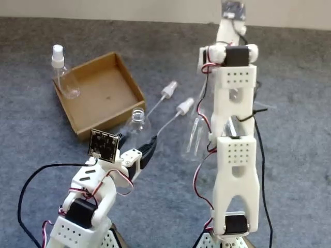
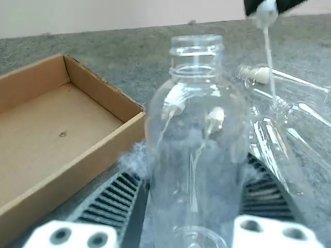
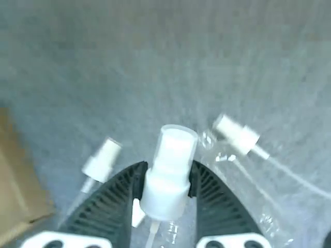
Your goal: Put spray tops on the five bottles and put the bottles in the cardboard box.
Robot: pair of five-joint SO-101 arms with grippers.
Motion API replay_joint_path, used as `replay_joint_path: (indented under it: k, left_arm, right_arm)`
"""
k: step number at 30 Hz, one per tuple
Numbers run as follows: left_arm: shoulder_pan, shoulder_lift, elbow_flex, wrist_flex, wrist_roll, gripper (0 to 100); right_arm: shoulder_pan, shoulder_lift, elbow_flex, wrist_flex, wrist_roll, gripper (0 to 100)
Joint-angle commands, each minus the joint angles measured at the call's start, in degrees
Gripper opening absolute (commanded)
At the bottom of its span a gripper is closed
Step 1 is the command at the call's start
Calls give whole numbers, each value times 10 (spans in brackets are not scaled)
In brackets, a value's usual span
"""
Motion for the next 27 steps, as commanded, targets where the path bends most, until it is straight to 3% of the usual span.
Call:
replay_joint_path:
  k: [1,13,27]
  left_arm:
    - [31,-7,19,-53,3,140]
    - [39,-7,29,-69,3,140]
    - [40,-7,29,-69,3,140]
  right_arm:
    - [11,-116,-89,15,9,45]
    - [11,-331,-70,15,9,45]
    - [7,-618,230,13,10,45]
